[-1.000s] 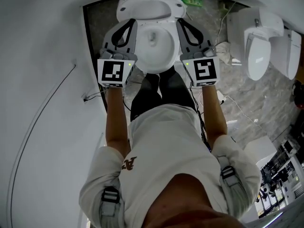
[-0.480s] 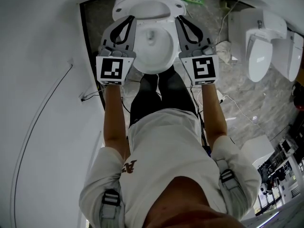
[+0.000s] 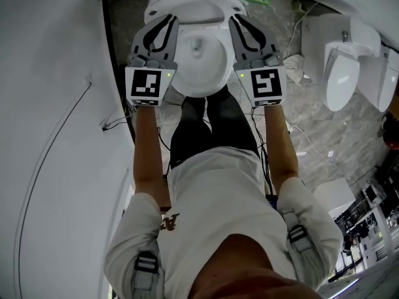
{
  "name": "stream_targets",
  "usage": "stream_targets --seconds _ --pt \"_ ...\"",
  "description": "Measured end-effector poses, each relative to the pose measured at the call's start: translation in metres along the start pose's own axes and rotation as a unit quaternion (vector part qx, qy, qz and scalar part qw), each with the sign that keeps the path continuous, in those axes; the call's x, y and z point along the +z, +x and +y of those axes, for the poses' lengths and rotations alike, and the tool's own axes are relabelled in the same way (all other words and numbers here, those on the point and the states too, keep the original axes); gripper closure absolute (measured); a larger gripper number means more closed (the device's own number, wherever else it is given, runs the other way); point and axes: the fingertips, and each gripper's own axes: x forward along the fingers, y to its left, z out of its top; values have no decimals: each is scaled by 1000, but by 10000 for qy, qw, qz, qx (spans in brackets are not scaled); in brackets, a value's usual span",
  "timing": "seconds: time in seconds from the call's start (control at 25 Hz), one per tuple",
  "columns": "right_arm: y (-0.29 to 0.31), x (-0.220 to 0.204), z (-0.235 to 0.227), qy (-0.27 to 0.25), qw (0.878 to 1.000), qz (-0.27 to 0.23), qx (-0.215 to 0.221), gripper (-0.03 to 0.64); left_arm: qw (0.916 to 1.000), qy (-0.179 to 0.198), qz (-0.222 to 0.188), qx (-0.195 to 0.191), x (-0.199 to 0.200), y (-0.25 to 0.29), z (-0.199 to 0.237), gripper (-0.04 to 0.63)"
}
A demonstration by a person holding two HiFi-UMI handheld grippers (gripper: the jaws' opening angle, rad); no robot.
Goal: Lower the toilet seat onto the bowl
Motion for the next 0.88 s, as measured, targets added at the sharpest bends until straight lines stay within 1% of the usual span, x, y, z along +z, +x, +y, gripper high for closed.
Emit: stream_targets --seconds 0.36,0.88 --pt "33 -22 -14 -45 9998 122 121 592 9998 21 142 102 -19 27 13 568" --pt "67 -48 -25 -114 9993 284 229 551 9994 244 235 -41 -39 58 25 566"
